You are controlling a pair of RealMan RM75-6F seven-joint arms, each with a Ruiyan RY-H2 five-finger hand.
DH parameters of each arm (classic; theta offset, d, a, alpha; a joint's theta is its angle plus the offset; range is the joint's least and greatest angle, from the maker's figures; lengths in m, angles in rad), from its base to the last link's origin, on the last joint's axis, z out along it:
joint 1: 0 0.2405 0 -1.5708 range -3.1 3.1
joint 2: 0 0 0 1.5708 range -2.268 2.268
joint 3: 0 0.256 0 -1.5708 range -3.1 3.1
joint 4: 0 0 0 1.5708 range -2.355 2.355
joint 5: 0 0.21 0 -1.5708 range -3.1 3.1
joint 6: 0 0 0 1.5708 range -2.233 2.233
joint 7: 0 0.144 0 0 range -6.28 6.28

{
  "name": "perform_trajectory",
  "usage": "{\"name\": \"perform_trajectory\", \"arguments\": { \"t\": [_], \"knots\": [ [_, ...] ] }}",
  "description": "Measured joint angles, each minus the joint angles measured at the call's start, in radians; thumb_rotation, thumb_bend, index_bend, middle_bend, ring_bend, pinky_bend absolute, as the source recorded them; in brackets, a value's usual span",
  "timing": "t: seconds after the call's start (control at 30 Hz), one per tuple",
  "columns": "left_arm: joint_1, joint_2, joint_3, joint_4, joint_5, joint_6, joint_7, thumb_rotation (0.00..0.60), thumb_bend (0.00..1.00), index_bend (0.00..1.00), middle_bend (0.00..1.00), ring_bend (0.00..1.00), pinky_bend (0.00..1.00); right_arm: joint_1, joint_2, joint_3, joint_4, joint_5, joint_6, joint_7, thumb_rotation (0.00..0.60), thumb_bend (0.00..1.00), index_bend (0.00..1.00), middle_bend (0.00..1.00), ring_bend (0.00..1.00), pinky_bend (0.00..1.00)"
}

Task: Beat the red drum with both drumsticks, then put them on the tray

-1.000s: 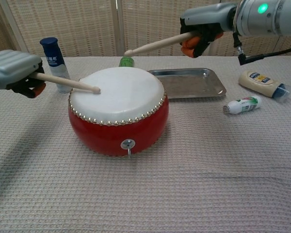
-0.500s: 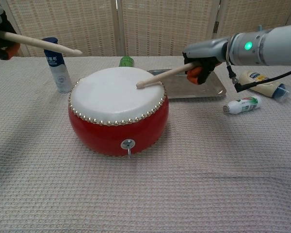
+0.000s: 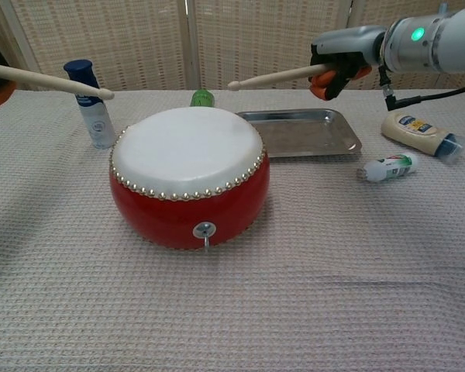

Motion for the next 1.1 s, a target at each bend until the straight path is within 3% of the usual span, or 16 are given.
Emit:
{"name": "perform_trajectory", "arguments": {
  "t": [0.47, 0.7, 0.83, 0.9, 1.03, 1.1],
  "knots": [
    [0.024, 0.018, 0.009, 0.000, 0.000, -0.004, -0.017, 0.600, 0.62, 1.00, 1.00, 1.00, 1.00, 0.038, -0.292, -0.005, 0.541, -0.037, -0.144, 0.059, 0.600, 0.37, 1.00, 1.00, 0.99, 1.00],
    [0.033, 0.029, 0.013, -0.006, -0.004, -0.009, -0.019, 0.600, 0.62, 1.00, 1.00, 1.00, 1.00, 0.069, -0.442, 0.014, 0.787, -0.124, -0.223, 0.163, 0.600, 0.27, 0.96, 0.86, 0.74, 0.88],
    [0.035, 0.032, 0.012, -0.007, -0.008, -0.012, -0.019, 0.600, 0.62, 1.00, 1.00, 1.00, 1.00, 0.089, -0.501, 0.028, 0.896, -0.175, -0.263, 0.230, 0.600, 0.21, 0.77, 0.70, 0.56, 0.71],
    [0.036, 0.033, 0.012, -0.008, -0.006, -0.009, -0.015, 0.600, 0.62, 1.00, 1.00, 1.00, 1.00, 0.097, -0.521, 0.032, 0.934, -0.194, -0.280, 0.250, 0.600, 0.14, 0.63, 0.58, 0.43, 0.59],
    [0.039, 0.034, 0.011, -0.014, -0.003, -0.003, -0.012, 0.600, 0.62, 1.00, 1.00, 1.00, 1.00, 0.114, -0.558, 0.044, 0.993, -0.228, -0.306, 0.296, 0.600, 0.08, 0.45, 0.44, 0.28, 0.47],
    [0.040, 0.036, 0.010, -0.018, -0.003, -0.002, -0.011, 0.600, 0.62, 1.00, 1.00, 1.00, 1.00, 0.117, -0.563, 0.048, 1.000, -0.234, -0.311, 0.305, 0.600, 0.05, 0.30, 0.35, 0.20, 0.40]
  ]
}}
